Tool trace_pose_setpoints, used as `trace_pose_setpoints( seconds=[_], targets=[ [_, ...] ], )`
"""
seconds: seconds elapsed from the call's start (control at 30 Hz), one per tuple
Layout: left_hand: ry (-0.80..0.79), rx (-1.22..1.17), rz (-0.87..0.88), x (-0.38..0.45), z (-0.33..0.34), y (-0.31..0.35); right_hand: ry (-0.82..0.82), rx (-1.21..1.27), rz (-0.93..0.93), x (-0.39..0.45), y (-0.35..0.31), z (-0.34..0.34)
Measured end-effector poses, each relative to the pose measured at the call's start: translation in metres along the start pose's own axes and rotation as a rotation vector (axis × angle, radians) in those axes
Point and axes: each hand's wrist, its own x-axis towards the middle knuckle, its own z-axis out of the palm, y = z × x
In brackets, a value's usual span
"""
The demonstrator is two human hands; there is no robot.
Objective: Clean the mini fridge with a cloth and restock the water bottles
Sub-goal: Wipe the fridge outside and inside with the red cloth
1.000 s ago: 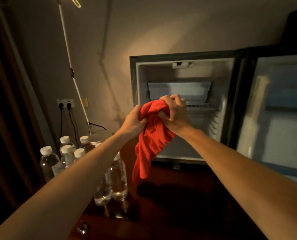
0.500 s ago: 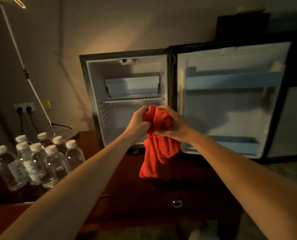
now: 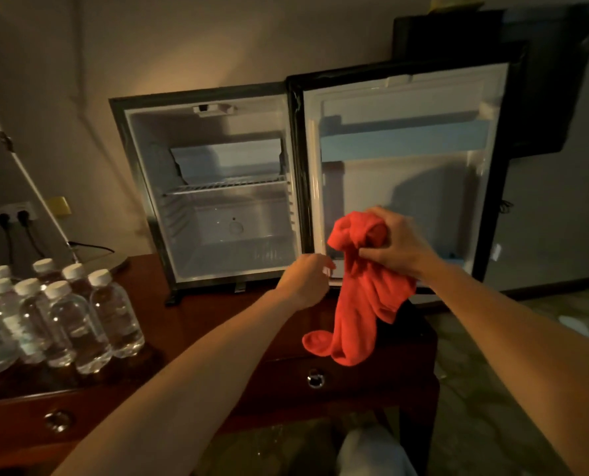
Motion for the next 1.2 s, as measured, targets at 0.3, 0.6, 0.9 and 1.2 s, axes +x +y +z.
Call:
trace_pose_setpoints(
  seconds=[0.3,0.6,0.9,1.2],
  targets=[
    [0.083,0.304,0.375,0.031,0.071,0.047,0.05,-0.227,-0.008,-0.017,0.045,-0.048],
    [-0.079,0.327,0.352,0.056,0.096,0.087,0.085,-0.217,0.106,-0.041,0.064,-0.084],
    [-0.171,0.419,0.274,0.049,0.078,0.104,0.102,-0.191,0.126,-0.063,0.069,-0.109],
    [-0.142,0.32,0.24,-0.02,0.032,0.075,0.051,-0.197,-0.198,-0.087,-0.004,-0.102]
  ],
)
